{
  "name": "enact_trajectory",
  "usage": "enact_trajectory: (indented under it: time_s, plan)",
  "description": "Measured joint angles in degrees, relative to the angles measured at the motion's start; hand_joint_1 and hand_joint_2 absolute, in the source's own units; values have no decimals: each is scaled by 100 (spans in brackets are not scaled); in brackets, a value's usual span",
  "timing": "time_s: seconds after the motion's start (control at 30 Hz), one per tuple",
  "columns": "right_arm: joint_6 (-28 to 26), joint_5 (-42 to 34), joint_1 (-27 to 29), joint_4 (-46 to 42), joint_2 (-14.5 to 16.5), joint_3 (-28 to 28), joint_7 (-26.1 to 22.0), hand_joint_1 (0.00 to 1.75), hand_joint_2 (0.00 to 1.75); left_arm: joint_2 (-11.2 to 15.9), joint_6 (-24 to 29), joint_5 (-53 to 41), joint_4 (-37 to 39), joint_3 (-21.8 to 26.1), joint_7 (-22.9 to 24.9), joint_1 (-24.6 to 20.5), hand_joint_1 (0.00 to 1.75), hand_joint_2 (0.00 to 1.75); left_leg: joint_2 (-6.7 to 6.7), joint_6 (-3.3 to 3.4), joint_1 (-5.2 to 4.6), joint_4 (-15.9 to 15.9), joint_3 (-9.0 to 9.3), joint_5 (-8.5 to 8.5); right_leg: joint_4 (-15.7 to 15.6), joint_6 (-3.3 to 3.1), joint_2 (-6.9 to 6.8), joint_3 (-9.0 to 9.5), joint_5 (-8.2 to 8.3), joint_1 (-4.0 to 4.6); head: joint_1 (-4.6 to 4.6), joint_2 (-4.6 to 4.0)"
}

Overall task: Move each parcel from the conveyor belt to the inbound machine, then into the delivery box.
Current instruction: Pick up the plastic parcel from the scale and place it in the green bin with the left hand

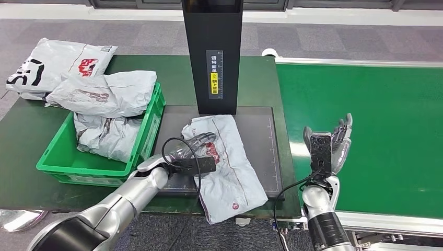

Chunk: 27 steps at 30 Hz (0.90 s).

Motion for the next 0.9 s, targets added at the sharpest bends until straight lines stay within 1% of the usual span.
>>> enact_trajectory:
  time_s: [0.1,0.17,0.37,0.5,0.63,0.8,0.9]
  plan:
    - [46,40,-43,13,-3,-16,13,0,175,-57,69,-427,207,-406,158,-29,0,175,-20,9,-1,-2,26,-9,-2,13,-20,39,-21,-3,-1,0]
    - [77,54,-53,21,-4,-22,10,0,175,-75,139,-549,305,-591,211,-53,0,175,-27,15,-1,-4,53,-19,-3,17,-26,71,-33,-5,-1,0]
    - [98,57,-69,30,-4,-23,-2,0,175,-92,220,-570,426,-796,220,-105,0,175,-25,18,-2,-4,100,-30,-5,19,-26,119,-37,-7,-1,0]
    - [96,53,-74,53,-5,-25,-10,0,175,-94,237,-570,453,-833,212,-106,175,175,-26,18,-2,-4,118,-30,-5,19,-27,137,-38,-8,-1,0]
    - [96,37,-92,81,-9,-27,-36,0,175,-93,466,-515,482,-902,196,-78,175,175,-28,18,-2,-5,125,-30,-5,20,-29,147,-41,-8,-2,0]
    - [80,-27,-120,144,-9,-31,-87,0,175,-93,919,-355,494,-907,194,-36,175,175,-24,17,-2,-4,124,-28,-4,16,-25,140,-35,-8,0,0]
    - [73,-57,-132,179,-9,-31,-121,0,175,-93,1038,-296,489,-906,195,-50,175,175,-20,15,-2,-4,123,-27,-4,12,-16,134,-30,-8,0,0]
